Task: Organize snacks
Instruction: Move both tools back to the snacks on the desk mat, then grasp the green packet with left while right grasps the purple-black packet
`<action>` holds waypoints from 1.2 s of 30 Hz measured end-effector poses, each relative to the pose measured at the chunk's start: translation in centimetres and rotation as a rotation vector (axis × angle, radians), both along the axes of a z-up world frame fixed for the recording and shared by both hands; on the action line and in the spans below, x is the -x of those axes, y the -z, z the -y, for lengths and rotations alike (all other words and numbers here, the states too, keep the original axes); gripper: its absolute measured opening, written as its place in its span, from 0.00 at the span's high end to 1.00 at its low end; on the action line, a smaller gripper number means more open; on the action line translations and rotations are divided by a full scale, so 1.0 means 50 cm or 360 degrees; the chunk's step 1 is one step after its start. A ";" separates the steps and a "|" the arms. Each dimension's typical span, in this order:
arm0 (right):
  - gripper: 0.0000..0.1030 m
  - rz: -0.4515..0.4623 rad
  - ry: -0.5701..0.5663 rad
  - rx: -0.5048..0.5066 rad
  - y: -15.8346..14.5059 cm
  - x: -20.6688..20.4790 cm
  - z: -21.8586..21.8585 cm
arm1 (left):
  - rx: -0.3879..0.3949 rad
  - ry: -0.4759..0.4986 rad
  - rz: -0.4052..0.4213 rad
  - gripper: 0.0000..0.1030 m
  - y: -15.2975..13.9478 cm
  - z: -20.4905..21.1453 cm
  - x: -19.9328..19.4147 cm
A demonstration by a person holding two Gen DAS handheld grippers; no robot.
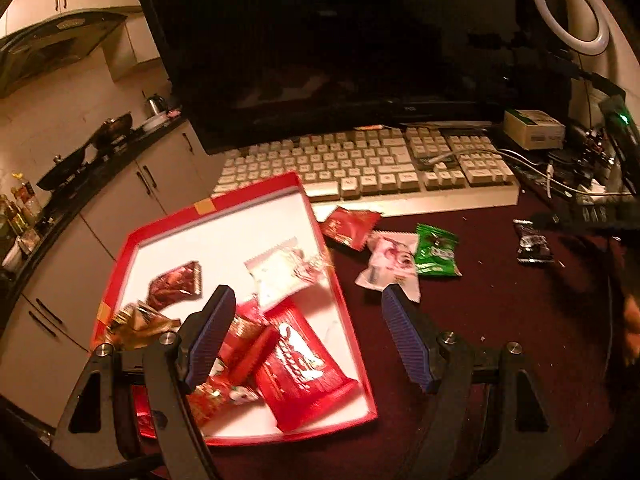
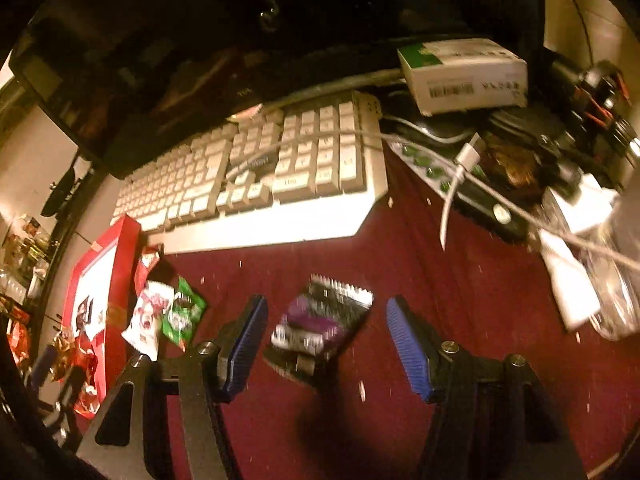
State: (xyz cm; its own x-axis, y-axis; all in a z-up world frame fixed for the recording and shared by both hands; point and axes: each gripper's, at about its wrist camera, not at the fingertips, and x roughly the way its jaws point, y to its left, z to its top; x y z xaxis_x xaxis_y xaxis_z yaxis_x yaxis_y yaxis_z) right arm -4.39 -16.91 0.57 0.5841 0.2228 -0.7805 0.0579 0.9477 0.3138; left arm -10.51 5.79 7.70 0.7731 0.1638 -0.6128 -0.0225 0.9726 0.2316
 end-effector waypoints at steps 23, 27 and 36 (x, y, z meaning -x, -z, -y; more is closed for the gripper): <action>0.65 -0.0054 -0.0121 0.0312 0.024 -0.065 -0.027 | 0.0046 0.0152 -0.0061 0.26 -0.012 0.036 -0.004; 0.65 0.0138 -0.0161 0.0329 0.037 -0.056 -0.009 | 0.0021 0.0248 -0.0154 0.26 0.002 0.091 -0.056; 0.62 0.0131 -0.0173 0.0284 0.041 -0.047 -0.006 | -0.0102 0.0472 -0.0460 0.26 0.072 0.180 -0.173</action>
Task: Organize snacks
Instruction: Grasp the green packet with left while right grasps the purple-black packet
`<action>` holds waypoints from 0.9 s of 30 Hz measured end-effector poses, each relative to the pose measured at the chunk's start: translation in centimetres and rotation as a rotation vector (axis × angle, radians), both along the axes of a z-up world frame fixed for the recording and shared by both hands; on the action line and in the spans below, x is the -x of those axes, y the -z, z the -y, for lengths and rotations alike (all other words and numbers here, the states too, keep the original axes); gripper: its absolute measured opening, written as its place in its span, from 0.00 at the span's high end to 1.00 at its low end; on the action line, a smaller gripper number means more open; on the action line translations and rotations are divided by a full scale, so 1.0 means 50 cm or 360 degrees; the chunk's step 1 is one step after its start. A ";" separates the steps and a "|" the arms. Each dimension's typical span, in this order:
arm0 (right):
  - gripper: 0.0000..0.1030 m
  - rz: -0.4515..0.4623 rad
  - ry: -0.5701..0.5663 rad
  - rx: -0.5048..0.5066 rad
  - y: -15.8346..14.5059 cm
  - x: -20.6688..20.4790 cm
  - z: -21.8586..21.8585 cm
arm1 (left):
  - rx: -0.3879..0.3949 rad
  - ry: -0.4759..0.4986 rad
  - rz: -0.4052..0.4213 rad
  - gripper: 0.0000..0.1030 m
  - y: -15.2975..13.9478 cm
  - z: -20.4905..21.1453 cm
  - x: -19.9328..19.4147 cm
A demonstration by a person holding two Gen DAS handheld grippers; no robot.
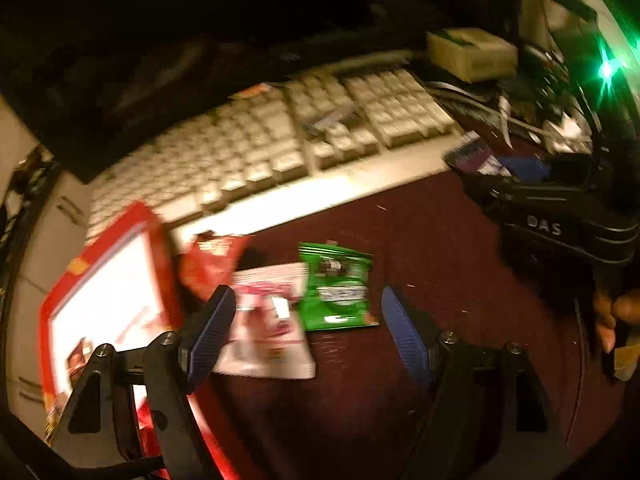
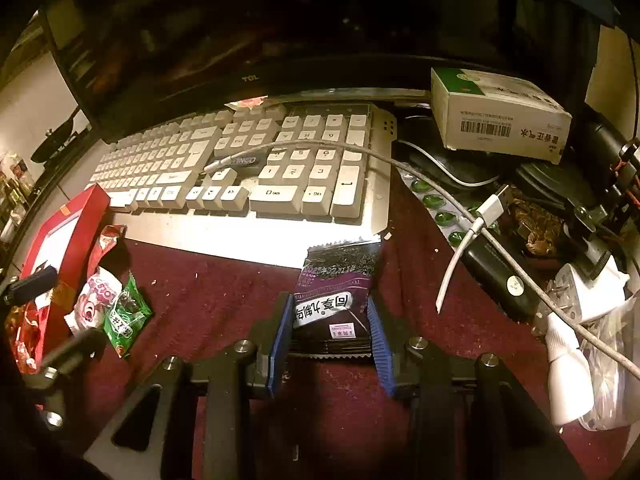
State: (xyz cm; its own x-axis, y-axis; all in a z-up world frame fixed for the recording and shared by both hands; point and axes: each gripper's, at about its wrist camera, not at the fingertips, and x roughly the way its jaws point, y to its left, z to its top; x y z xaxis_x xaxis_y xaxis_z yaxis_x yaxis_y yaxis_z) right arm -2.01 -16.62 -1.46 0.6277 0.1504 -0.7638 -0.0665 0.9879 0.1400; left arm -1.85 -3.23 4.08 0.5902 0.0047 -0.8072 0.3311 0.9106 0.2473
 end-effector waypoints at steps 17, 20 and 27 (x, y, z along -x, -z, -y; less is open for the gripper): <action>0.62 -0.0024 0.0012 -0.0053 0.000 -0.010 0.008 | 0.0268 0.0035 -0.0203 0.64 0.035 0.001 -0.020; 0.62 -0.0019 0.0012 -0.0051 0.000 -0.010 0.008 | 0.0272 0.0026 -0.0170 0.66 0.035 0.003 -0.012; 0.62 -0.0013 0.0015 -0.0071 0.000 -0.005 0.011 | 0.0368 0.0066 -0.0149 0.67 0.036 0.031 0.051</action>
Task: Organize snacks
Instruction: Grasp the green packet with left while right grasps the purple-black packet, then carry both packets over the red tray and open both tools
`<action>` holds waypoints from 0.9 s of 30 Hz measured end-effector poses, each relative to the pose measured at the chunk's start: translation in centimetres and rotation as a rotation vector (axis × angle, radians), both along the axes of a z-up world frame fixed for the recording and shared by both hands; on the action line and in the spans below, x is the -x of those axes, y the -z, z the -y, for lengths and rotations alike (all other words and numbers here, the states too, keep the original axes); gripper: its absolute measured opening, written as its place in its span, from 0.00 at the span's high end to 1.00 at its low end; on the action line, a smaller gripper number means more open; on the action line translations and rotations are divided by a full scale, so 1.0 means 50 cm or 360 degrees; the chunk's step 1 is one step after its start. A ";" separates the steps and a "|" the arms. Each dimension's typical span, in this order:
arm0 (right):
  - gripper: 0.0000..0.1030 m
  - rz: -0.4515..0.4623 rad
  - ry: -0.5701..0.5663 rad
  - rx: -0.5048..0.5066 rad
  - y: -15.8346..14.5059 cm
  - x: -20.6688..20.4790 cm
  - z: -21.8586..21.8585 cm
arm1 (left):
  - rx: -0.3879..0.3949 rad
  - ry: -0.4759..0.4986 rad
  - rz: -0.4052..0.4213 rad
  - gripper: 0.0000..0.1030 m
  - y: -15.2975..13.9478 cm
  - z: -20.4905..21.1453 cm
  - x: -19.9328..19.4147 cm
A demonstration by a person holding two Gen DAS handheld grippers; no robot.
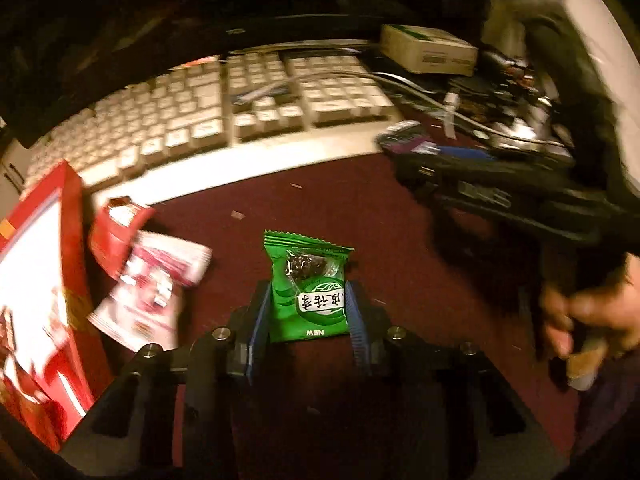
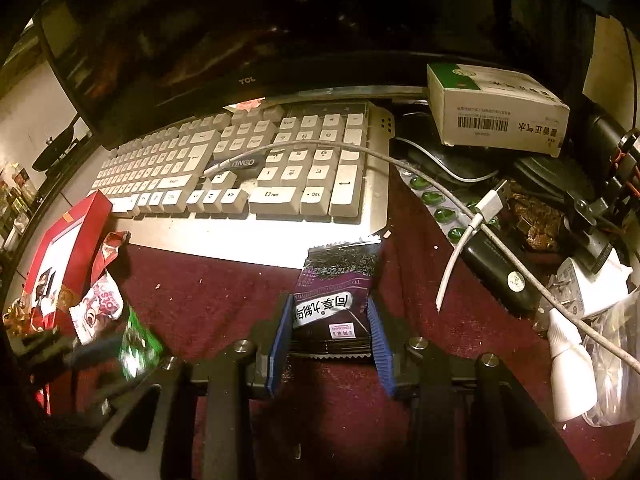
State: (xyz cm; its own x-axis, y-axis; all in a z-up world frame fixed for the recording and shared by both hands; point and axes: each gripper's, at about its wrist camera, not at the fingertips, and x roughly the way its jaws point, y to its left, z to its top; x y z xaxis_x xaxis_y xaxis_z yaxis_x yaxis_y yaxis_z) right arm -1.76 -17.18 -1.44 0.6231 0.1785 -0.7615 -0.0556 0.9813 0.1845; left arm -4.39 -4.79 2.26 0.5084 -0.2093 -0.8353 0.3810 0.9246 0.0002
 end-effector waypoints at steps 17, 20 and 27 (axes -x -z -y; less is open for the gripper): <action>0.66 0.0037 0.0036 -0.0155 -0.011 0.011 0.023 | -0.0022 -0.0159 0.0293 0.67 -0.087 -0.064 0.087; 0.66 0.0114 0.0057 -0.0172 -0.027 0.018 0.031 | -0.0014 -0.0212 0.0303 0.67 -0.095 -0.095 0.090; 0.66 0.0251 0.0080 -0.0187 -0.055 0.033 0.040 | 0.0003 -0.0339 0.0335 0.67 -0.101 -0.164 0.107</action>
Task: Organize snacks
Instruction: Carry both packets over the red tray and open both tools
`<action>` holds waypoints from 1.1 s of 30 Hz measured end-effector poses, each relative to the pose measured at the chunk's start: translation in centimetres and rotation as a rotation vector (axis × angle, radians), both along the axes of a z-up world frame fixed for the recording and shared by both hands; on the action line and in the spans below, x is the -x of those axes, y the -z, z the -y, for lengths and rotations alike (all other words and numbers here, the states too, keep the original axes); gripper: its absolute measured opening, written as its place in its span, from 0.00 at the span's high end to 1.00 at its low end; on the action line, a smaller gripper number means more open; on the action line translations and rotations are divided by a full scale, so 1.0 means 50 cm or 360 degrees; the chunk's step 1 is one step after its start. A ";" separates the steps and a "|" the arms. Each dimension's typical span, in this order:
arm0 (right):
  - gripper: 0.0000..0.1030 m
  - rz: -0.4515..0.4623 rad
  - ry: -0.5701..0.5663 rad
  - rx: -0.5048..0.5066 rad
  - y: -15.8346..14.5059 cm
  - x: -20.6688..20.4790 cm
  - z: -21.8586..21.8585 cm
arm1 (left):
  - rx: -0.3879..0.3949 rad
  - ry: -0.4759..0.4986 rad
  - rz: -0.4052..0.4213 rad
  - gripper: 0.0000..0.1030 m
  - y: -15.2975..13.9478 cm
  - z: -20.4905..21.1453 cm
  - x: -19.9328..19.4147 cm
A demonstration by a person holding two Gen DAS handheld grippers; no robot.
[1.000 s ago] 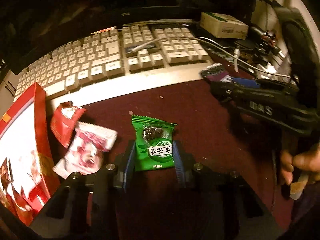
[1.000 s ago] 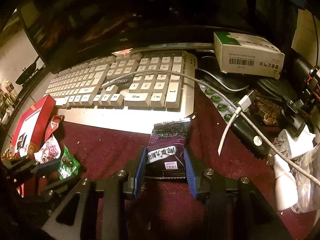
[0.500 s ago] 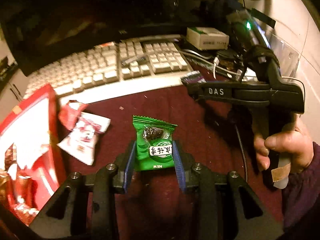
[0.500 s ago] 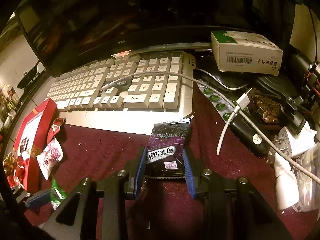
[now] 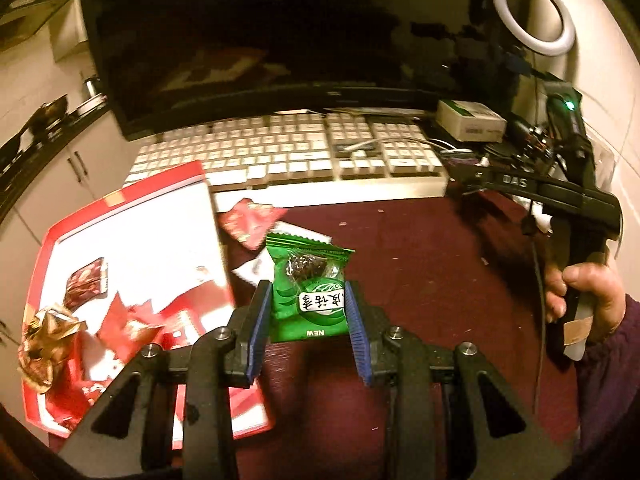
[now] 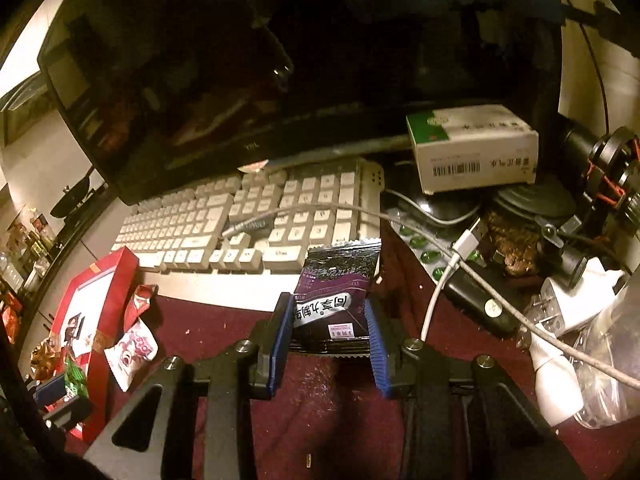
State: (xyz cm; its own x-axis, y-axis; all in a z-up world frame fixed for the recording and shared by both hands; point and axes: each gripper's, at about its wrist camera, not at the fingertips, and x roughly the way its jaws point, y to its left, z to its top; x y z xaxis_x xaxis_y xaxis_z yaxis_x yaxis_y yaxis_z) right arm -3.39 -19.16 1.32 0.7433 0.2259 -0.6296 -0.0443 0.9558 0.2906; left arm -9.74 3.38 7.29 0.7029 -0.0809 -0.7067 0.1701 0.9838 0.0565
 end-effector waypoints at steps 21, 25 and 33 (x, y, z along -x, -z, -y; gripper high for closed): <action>0.66 0.0215 -0.0075 0.0150 -0.023 0.029 -0.040 | 0.0033 -0.0249 0.0176 0.67 -0.045 -0.127 0.029; 0.66 0.0244 -0.0093 0.0136 -0.040 0.038 -0.050 | 0.0011 -0.0275 0.0203 0.67 -0.050 -0.145 0.035; 0.66 0.0322 -0.0279 0.0152 -0.094 0.081 -0.156 | 0.0031 -0.0336 0.0211 0.67 -0.047 -0.192 0.042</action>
